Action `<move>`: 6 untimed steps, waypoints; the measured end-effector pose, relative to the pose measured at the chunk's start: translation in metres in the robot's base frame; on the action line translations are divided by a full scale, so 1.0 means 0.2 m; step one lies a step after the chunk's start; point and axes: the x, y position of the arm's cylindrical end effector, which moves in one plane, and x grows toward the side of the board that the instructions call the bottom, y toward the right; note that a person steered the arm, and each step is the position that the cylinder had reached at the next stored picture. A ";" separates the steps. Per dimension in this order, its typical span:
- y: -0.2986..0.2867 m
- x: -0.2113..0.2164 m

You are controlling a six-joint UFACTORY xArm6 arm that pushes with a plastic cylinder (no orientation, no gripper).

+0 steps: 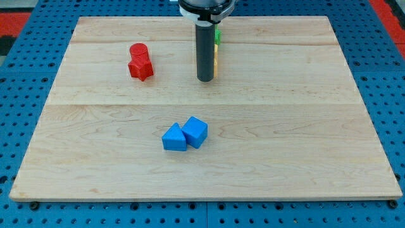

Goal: Drag the red star to the bottom side of the yellow heart

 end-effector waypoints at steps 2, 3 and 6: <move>0.05 0.08; 0.04 0.19; -0.81 0.16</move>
